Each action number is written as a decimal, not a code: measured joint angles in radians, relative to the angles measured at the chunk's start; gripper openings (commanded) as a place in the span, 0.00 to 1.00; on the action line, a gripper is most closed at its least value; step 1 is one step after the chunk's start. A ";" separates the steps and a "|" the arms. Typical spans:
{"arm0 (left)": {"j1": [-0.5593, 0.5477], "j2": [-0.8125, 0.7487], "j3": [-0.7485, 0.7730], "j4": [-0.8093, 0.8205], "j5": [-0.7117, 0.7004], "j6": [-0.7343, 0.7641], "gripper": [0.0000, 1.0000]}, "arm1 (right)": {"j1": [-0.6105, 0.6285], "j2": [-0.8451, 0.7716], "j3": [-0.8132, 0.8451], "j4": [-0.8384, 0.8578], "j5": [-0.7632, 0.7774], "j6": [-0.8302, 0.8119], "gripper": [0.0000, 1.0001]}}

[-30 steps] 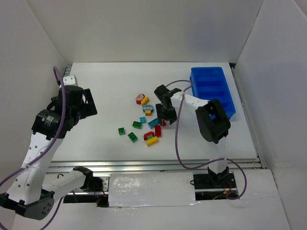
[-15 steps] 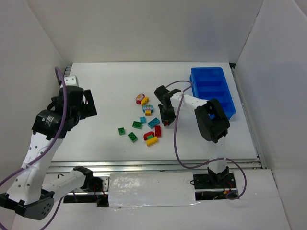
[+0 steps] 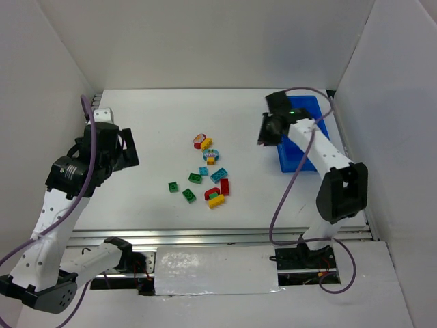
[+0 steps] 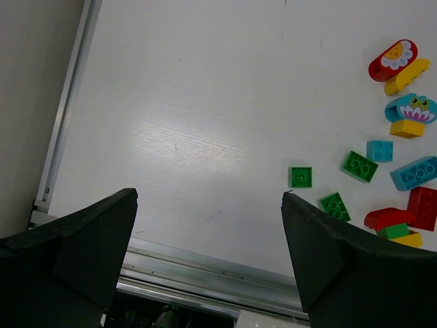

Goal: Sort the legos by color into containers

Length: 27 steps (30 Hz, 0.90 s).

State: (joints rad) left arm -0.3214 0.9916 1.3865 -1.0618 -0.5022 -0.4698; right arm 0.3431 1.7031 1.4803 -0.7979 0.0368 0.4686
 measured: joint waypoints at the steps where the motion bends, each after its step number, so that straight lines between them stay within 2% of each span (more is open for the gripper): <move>1: 0.000 0.000 0.000 0.000 0.005 0.000 1.00 | -0.054 -0.021 0.005 -0.002 0.005 0.008 0.12; 7: 0.000 0.000 0.001 0.003 0.032 0.002 1.00 | -0.308 -0.013 0.015 -0.048 0.076 0.037 0.11; 13: 0.000 -0.026 -0.010 0.018 0.046 0.003 1.00 | -0.415 0.001 -0.052 -0.071 0.085 0.040 0.13; 18: 0.000 -0.043 -0.018 0.022 0.061 0.015 0.99 | -0.436 0.021 -0.053 -0.069 0.091 0.031 0.18; 23: 0.000 -0.039 -0.018 0.023 0.074 0.023 1.00 | -0.439 0.055 -0.053 -0.070 0.092 0.027 0.33; 25: 0.000 -0.039 -0.018 0.023 0.076 0.023 1.00 | -0.441 0.058 -0.053 -0.070 0.091 0.028 0.56; 27: 0.000 -0.039 -0.018 0.023 0.079 0.023 0.99 | -0.442 0.058 -0.052 -0.070 0.092 0.020 0.60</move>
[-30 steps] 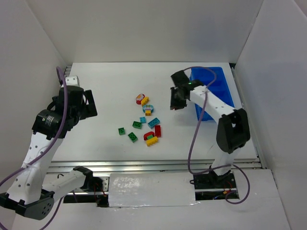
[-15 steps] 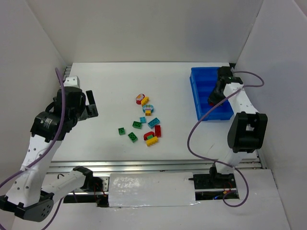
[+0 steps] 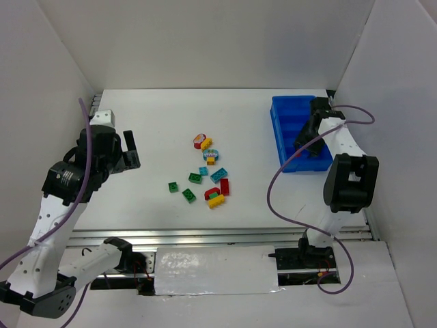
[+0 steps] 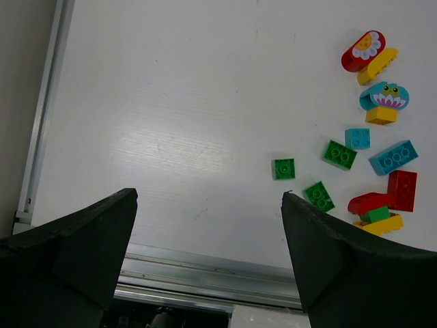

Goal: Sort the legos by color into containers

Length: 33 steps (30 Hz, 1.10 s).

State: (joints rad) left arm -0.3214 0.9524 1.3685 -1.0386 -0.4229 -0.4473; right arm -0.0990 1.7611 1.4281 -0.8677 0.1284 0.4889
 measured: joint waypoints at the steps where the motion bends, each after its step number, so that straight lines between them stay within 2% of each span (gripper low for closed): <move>1: 0.000 0.000 0.000 0.000 0.002 0.000 0.99 | 0.000 0.000 0.000 0.000 -0.001 0.000 0.67; 3: 0.000 0.000 0.000 0.000 0.002 0.000 1.00 | 0.000 0.001 0.001 -0.001 -0.001 -0.002 0.76; 4: 0.000 0.000 0.000 0.000 0.002 0.000 0.99 | 0.000 0.001 0.004 -0.002 -0.001 -0.005 0.77; 13: 0.000 0.000 0.000 0.000 0.002 0.000 0.99 | 0.039 -0.028 0.019 -0.016 -0.014 -0.014 0.74; 15: 0.000 0.001 0.000 0.003 0.002 -0.001 1.00 | 0.133 -0.062 0.019 -0.015 -0.006 -0.020 0.74; 20: 0.000 0.011 0.000 0.019 0.003 -0.006 1.00 | 0.570 -0.098 0.026 0.018 -0.028 -0.005 0.74; 23: 0.000 0.024 0.000 0.023 0.012 -0.006 0.99 | 0.760 -0.090 0.018 0.019 -0.026 0.048 0.73; 27: 0.000 0.028 0.000 0.027 0.021 -0.006 0.99 | 0.852 -0.032 0.019 0.022 -0.002 0.108 0.71; 33: 0.000 0.028 0.000 0.028 0.021 -0.004 0.99 | 0.867 0.125 0.027 0.023 0.027 0.135 0.70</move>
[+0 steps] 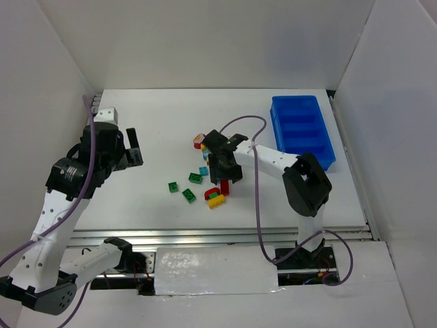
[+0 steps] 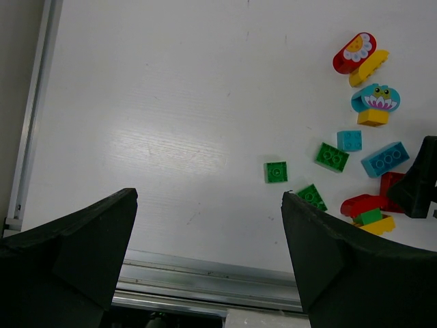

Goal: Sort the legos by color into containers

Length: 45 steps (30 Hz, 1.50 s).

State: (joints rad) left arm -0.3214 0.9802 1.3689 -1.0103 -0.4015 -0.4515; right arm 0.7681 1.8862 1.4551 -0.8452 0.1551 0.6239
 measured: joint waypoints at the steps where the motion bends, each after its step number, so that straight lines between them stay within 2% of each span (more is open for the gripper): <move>1: 0.000 0.000 0.000 0.000 0.000 0.000 0.99 | 0.000 0.020 0.000 -0.002 -0.001 0.000 0.70; 9: 0.000 -0.010 0.000 0.000 -0.001 0.001 1.00 | 0.002 0.083 0.005 0.003 0.010 0.000 0.69; 15: 0.000 -0.016 0.000 0.000 0.000 0.001 1.00 | 0.000 0.117 0.005 0.024 0.013 -0.001 0.59; 17: 0.000 -0.016 0.000 0.000 -0.001 0.001 1.00 | -0.003 0.119 0.003 0.034 0.013 -0.005 0.39; 18: 0.000 -0.016 0.000 0.000 0.000 0.001 1.00 | -0.005 0.119 0.003 0.037 0.014 -0.003 0.26; 21: 0.000 -0.016 0.000 0.000 0.000 0.002 1.00 | -0.012 0.119 0.002 0.047 0.017 0.000 0.22; 23: 0.000 -0.016 -0.001 0.000 0.000 0.002 1.00 | -0.024 0.113 -0.007 0.057 0.017 -0.003 0.06; 26: 0.000 -0.016 -0.001 0.000 0.000 0.003 0.99 | -0.063 0.077 -0.052 0.077 0.013 -0.004 0.03; 31: 0.000 -0.016 -0.004 0.001 -0.001 0.003 1.00 | -0.212 -0.074 -0.144 0.069 0.010 -0.009 0.02; 37: 0.000 -0.018 -0.008 0.001 0.000 0.003 0.99 | -0.421 -0.272 -0.119 0.044 0.042 -0.029 0.02; 45: 0.000 -0.016 -0.008 0.002 0.014 0.003 1.00 | -0.836 -0.293 -0.098 0.044 0.070 0.032 0.03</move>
State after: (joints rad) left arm -0.3214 0.9638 1.3605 -1.0088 -0.3870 -0.4480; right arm -0.0677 1.5936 1.3575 -0.8013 0.2249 0.6563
